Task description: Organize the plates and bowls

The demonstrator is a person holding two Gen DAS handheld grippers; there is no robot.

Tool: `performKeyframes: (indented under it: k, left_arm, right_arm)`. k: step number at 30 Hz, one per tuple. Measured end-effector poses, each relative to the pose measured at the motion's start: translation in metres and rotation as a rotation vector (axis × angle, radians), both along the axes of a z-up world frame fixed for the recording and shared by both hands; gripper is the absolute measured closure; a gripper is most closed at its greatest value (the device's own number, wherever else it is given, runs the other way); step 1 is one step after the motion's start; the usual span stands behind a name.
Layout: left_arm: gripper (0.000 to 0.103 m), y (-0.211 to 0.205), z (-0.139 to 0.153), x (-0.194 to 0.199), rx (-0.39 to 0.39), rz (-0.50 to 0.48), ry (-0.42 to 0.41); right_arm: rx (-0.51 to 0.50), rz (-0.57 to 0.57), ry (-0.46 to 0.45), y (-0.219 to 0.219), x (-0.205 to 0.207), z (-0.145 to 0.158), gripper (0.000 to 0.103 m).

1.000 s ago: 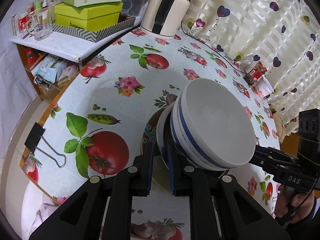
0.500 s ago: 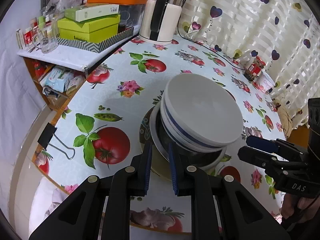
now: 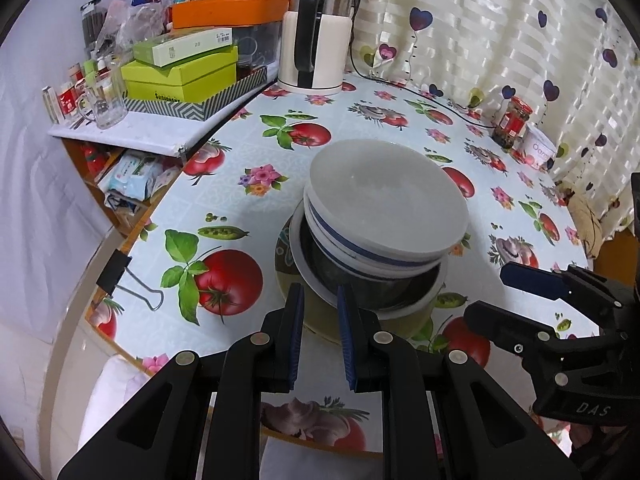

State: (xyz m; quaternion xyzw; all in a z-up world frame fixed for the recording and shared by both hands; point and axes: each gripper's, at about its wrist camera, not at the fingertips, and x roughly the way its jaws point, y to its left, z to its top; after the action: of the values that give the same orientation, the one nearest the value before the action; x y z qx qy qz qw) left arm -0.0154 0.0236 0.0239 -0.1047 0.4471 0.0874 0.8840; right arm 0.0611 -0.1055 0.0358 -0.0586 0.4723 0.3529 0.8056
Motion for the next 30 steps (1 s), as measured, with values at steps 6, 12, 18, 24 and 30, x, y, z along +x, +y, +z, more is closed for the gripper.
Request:
performKeyframes:
  k: [6,12,18,24,30]
  left_arm:
    - [0.085,-0.003,-0.001,-0.005,-0.009,-0.002,-0.003]
    - [0.085,-0.006,-0.005,-0.006,-0.003,0.001,0.004]
    - [0.085,-0.008,-0.009,-0.007,0.003,-0.002,0.008]
    - [0.085,-0.009,-0.013,-0.005,0.006,-0.002,0.017]
    - [0.085,-0.009,-0.015,-0.005,0.014,0.004,0.022]
  right_arm:
    - [-0.023,0.008,-0.032,0.001,-0.01,0.0,0.036]
    - [-0.044,0.022,-0.054,0.004,-0.018,0.0,0.034]
    - [-0.06,0.031,-0.059,0.007,-0.022,-0.004,0.033]
    - [-0.068,0.039,-0.064,0.01,-0.024,-0.005,0.032]
    - [-0.075,0.037,-0.065,0.011,-0.023,-0.007,0.031]
